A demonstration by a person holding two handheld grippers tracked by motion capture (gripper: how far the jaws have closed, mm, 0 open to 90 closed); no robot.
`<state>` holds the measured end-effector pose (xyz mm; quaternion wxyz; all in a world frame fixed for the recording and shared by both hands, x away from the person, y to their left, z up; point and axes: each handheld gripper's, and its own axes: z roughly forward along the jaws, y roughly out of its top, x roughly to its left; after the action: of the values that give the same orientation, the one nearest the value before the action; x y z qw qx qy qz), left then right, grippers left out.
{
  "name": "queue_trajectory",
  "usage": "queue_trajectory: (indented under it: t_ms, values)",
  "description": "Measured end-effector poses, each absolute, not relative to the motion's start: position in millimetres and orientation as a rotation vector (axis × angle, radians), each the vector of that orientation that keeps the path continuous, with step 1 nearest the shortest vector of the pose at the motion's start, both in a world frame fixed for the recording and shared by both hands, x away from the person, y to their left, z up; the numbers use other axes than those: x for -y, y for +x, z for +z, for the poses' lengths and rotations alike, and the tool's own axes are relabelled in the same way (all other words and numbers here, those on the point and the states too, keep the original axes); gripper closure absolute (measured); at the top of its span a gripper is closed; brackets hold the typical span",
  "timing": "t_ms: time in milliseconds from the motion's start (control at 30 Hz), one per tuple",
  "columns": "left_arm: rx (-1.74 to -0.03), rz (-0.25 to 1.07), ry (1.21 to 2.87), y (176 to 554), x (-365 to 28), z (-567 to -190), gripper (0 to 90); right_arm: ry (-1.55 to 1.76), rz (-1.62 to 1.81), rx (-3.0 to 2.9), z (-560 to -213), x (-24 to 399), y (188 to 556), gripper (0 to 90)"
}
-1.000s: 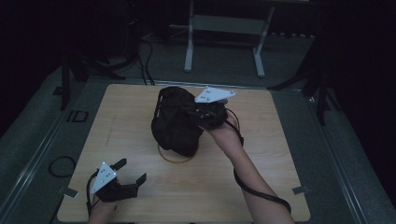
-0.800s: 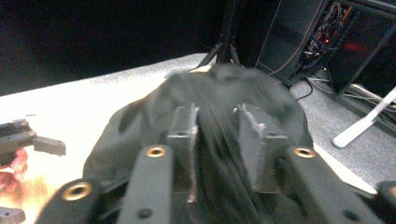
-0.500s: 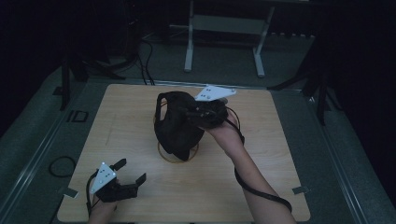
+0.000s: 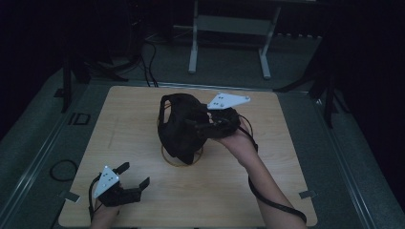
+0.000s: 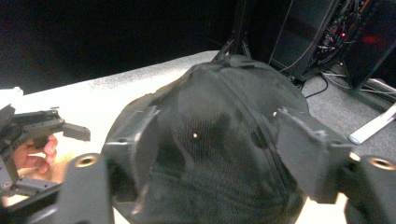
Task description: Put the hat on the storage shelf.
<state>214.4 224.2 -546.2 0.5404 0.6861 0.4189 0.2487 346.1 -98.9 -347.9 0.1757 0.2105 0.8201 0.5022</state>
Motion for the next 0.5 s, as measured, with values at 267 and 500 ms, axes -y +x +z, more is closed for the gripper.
queue_trajectory:
  t_ms: [267, 500]
  values:
    - [-1.001, 0.595, 1.626, 215, -225, -546, 4.9, 0.605, 1.484, -2.340, -352, 116, 347, 14.1]
    - [-1.005, 0.615, 1.617, 213, -227, -547, 4.8, 0.574, 1.487, -2.370, -365, 125, 344, 14.0]
